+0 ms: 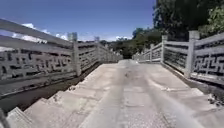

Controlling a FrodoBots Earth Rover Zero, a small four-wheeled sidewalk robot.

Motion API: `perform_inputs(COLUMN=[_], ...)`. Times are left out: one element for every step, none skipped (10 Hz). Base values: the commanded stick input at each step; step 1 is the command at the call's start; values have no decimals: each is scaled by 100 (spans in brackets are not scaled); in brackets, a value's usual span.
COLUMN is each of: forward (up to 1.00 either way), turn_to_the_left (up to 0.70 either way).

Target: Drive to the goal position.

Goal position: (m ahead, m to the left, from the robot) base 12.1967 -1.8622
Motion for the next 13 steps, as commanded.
perform_inputs(forward=[45,45,45,45,45,45,45,45,45,45,45,45,45], turn_to_the_left=[-24,-16,-25,-22,-1,0,0,0,0,0,0,0,0])
